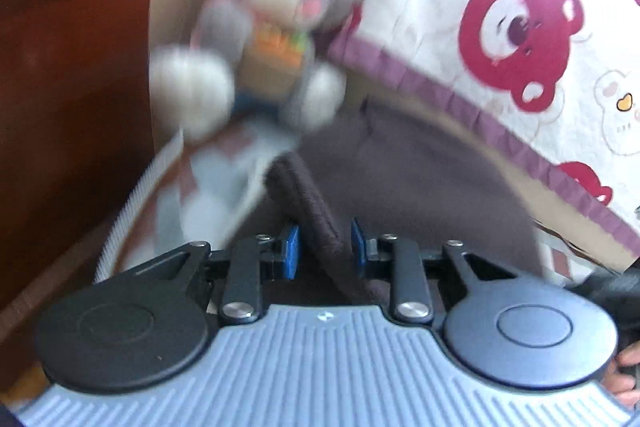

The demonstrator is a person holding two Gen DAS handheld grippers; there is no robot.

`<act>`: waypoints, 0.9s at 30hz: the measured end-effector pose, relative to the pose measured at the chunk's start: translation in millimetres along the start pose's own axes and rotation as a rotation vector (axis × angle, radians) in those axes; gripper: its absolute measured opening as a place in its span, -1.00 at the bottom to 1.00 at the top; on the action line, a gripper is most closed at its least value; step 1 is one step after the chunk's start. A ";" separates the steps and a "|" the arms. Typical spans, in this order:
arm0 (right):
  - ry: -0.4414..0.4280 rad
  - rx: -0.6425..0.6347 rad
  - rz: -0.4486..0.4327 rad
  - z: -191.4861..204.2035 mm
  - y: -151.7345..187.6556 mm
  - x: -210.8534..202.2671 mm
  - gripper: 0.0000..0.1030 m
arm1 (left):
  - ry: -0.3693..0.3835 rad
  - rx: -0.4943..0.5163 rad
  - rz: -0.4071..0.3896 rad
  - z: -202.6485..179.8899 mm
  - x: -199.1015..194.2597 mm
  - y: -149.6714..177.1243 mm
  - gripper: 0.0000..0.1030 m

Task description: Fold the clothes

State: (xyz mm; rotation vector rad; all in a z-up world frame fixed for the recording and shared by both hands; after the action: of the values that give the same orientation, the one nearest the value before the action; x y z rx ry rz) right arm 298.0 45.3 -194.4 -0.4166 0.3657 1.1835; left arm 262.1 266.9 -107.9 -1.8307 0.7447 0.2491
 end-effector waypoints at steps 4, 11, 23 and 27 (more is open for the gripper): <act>0.073 0.020 0.068 -27.0 14.0 18.4 -0.33 | 0.039 0.135 -0.017 -38.5 8.0 -6.7 -0.26; 0.063 -0.024 0.056 -22.2 16.0 13.6 -0.32 | -0.015 0.157 0.214 -51.0 66.5 38.0 -0.24; 0.124 0.015 -0.197 -42.9 -94.9 -72.4 0.23 | -0.098 0.122 0.250 -22.4 69.2 44.3 -0.22; 0.141 0.105 -0.249 -67.1 -111.2 -80.1 0.25 | -0.097 0.118 0.236 -22.1 70.6 44.6 -0.22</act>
State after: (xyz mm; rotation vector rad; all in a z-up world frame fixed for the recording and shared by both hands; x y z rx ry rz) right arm 371.9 -88.2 -200.5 -0.4418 0.4815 0.8908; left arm 286.6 211.4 -169.4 -1.6077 0.8885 0.4354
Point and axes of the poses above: each gripper's, at about its wrist camera, not at the fingertips, and x roughly the way its jaws point, z to its left, y to its underside, the point moved 8 cm from there along x, roughly the way its jaws point, and after that the axes turned 14 degrees about y, right-handed, at the moved point
